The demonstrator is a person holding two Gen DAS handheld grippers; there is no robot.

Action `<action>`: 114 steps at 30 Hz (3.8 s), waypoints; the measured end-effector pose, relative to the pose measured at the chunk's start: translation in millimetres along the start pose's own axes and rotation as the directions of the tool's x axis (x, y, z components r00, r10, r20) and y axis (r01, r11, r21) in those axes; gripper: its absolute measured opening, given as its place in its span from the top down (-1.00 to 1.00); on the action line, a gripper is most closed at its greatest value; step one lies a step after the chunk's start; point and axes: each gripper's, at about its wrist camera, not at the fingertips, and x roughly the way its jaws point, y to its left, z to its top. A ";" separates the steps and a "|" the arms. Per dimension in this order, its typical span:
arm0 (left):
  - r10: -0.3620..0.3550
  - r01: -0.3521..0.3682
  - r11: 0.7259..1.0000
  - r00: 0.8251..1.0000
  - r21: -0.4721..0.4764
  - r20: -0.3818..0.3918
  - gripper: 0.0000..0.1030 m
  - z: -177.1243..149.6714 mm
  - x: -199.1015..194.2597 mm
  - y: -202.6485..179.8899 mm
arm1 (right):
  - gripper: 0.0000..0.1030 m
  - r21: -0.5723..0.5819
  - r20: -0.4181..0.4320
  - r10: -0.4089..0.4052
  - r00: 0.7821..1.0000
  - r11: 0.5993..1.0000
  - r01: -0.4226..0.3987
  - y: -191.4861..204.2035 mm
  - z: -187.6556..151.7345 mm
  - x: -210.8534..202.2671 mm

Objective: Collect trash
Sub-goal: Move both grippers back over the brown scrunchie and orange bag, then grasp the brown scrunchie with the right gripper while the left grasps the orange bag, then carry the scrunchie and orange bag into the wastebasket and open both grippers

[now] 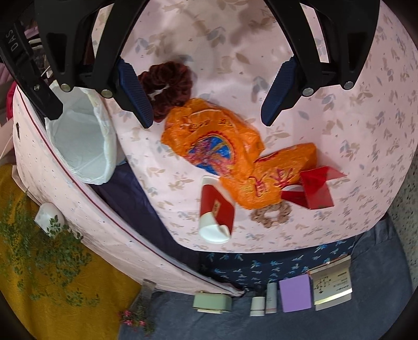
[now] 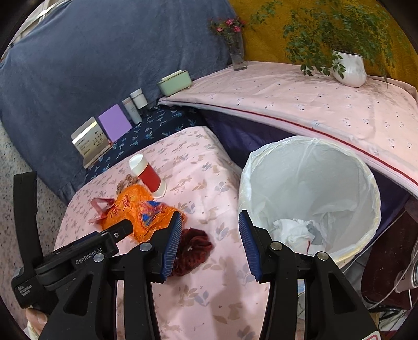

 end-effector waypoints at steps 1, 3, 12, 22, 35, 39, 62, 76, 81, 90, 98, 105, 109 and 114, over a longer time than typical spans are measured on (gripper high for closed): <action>0.007 -0.007 1.000 1.000 -0.009 -0.001 -0.63 -0.4 1.1 3.9 | 0.13 -0.005 -0.008 0.001 1.000 1.000 -0.001 2.3 -1.3 2.3; 0.021 -0.021 0.999 1.000 -0.030 -0.004 -0.68 -1.6 3.4 11.7 | 0.13 -0.015 -0.026 0.002 1.000 1.000 -0.003 6.7 -5.3 8.6; 0.065 -0.068 0.995 0.997 -0.066 -0.049 -0.70 -5.6 26.8 29.3 | 0.13 -0.039 -0.109 0.000 0.994 0.999 -0.005 20.1 -25.7 42.4; 0.065 -0.073 0.995 0.992 -0.071 -0.106 -0.78 1.0 67.9 27.8 | 0.13 -0.051 -0.193 -0.025 0.981 0.999 0.015 23.2 -38.0 87.0; 0.041 -0.047 0.998 0.993 -0.052 -0.112 -0.86 9.2 93.6 13.7 | 0.12 -0.100 -0.194 -0.059 0.979 0.994 0.040 27.6 -41.8 109.0; -0.004 -0.004 0.997 0.995 -0.082 -0.101 -0.86 15.3 87.6 14.3 | 0.20 -0.103 -0.193 -0.059 0.979 0.994 0.039 26.3 -41.6 108.2; -0.056 0.059 0.998 0.992 0.024 -0.111 0.53 5.5 74.1 -17.8 | 0.65 -0.067 -0.190 -0.017 0.982 0.998 0.005 17.0 -38.4 87.6; -0.094 0.094 0.991 0.996 0.092 -0.011 0.57 8.0 8.3 -47.3 | 0.65 -0.025 -0.056 -0.034 0.998 0.999 0.033 -8.5 -19.0 24.8; -0.107 0.104 0.986 0.994 0.133 0.017 0.57 7.8 -9.3 -66.6 | 0.65 0.006 0.004 -0.044 0.999 0.999 0.044 -25.8 -9.0 0.7; -0.145 0.136 0.965 0.989 0.226 0.024 0.57 3.5 -18.4 -117.1 | 0.65 0.070 0.082 -0.089 0.993 0.994 0.083 -63.4 3.7 -31.7; -0.196 0.191 0.930 0.981 0.314 -0.016 0.56 1.0 -5.3 -165.8 | 0.65 0.155 0.133 -0.160 0.978 0.978 0.139 -111.5 18.1 -48.2; -0.253 0.271 0.902 0.963 0.336 -0.096 0.48 3.4 19.6 -193.9 | 0.65 0.204 0.140 -0.209 0.968 0.963 0.178 -144.6 28.5 -46.3; -0.242 0.255 0.909 0.967 0.329 -0.081 -0.07 6.7 27.3 -197.4 | 0.65 0.212 0.134 -0.214 0.968 0.960 0.183 -151.8 35.0 -37.4; -0.205 0.217 0.921 0.976 0.323 -0.070 -0.10 9.4 33.5 -189.9 | 0.65 0.195 0.124 -0.200 0.972 0.965 0.174 -148.2 41.2 -24.2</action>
